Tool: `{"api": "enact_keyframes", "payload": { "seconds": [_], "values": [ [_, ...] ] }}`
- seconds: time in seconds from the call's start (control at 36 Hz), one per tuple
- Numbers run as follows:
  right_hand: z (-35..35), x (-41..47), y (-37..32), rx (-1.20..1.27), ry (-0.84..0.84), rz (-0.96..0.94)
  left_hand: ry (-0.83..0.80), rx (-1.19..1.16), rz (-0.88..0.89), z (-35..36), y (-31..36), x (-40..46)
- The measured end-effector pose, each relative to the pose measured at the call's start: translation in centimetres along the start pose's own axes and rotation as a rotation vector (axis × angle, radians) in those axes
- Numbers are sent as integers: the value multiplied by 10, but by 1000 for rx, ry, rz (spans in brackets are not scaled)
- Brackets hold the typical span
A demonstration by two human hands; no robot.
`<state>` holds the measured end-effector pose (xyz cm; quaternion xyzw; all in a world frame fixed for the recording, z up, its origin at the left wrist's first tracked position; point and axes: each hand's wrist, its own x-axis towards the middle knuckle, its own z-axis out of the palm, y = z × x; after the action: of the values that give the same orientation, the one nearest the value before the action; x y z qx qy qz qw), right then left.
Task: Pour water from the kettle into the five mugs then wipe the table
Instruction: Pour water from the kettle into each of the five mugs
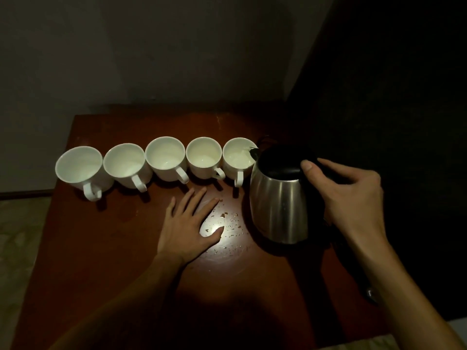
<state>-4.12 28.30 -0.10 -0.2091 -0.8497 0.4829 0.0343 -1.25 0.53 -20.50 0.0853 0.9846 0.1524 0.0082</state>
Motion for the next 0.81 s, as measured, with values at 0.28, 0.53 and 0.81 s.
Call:
{"api": "enact_keyframes", "payload": {
  "seconds": [0.28, 0.53, 0.81],
  "values": [
    [-1, 1, 1, -2, -23, -18, 10, 1, 4, 1, -1, 0],
    [0, 1, -3, 6, -17, -2, 12, 0, 8, 1, -1, 0],
    [-1, 1, -6, -19, -35, -7, 4, 9, 6, 0, 0, 1]
  ]
}}
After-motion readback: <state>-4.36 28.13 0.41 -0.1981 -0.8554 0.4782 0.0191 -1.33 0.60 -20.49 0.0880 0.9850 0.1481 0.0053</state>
